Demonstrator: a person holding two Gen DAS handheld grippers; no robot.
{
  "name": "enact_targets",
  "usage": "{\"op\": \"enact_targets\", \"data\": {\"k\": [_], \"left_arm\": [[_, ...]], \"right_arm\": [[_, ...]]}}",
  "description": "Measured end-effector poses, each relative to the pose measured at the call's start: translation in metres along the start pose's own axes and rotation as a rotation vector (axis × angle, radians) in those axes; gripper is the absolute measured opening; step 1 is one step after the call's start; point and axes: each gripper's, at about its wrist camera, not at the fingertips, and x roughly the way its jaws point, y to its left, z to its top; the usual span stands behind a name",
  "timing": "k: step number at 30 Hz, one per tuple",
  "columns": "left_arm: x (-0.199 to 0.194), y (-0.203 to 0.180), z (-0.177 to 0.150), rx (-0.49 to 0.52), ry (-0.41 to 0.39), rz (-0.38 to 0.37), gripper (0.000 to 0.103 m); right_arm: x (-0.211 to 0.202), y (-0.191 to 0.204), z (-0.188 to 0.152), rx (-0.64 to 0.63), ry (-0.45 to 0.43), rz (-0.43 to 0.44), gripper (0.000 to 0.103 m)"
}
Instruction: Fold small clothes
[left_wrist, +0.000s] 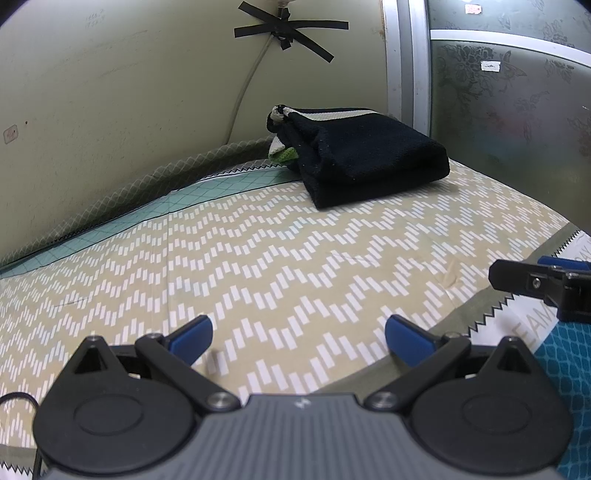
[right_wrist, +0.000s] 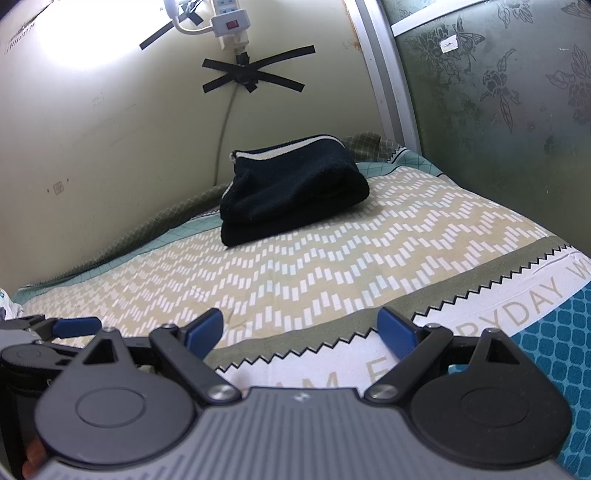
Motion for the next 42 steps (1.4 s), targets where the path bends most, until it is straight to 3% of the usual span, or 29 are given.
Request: {"op": "enact_targets", "data": {"k": [42], "left_arm": [[-0.0003,-0.0001,-0.0002,0.009,0.000,-0.001,0.103]], "right_arm": [[0.0013,-0.0044,0.0023,-0.010,0.007,0.011,0.085]]}}
